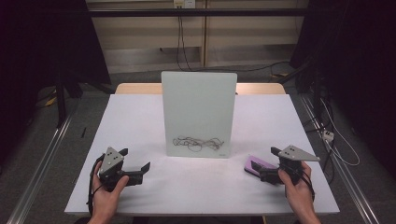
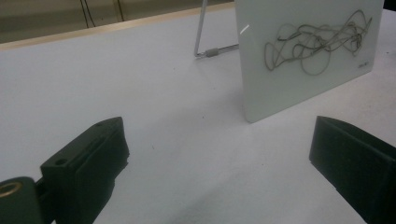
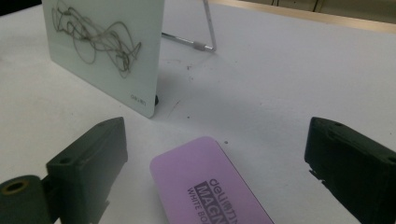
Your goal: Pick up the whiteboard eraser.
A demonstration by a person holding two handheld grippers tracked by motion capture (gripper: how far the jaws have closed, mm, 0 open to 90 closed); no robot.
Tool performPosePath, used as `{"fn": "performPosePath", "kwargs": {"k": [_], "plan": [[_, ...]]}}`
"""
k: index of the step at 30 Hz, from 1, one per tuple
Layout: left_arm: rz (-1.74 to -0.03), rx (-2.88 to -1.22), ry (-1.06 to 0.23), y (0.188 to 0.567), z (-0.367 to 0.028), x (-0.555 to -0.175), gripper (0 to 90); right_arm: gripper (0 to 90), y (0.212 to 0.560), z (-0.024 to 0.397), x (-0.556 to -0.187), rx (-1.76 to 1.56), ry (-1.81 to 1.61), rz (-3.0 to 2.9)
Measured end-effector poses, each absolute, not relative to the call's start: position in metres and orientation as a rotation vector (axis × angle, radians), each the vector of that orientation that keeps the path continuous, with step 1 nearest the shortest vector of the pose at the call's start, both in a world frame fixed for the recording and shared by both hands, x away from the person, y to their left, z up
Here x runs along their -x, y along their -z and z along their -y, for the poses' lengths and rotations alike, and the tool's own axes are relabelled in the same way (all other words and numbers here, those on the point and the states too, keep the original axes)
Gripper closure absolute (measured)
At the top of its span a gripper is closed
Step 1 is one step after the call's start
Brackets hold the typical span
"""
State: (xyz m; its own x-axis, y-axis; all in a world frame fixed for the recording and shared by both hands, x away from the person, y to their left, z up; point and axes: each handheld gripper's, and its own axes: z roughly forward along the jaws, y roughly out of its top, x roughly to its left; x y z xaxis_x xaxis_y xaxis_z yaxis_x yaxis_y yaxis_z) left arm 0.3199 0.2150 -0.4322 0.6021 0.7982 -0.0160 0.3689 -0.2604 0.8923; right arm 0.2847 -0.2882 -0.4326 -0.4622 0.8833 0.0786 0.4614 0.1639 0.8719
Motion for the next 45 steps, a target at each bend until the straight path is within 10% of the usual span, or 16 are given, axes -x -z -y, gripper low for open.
{"fn": "performPosePath", "kwargs": {"k": [45], "plan": [[-0.925, -1.895, -0.533, 0.435, -0.213, -0.321, 4.8, 16.9, 0.418, 0.293, -0.325, -0.999, -0.843, -2.646]]}}
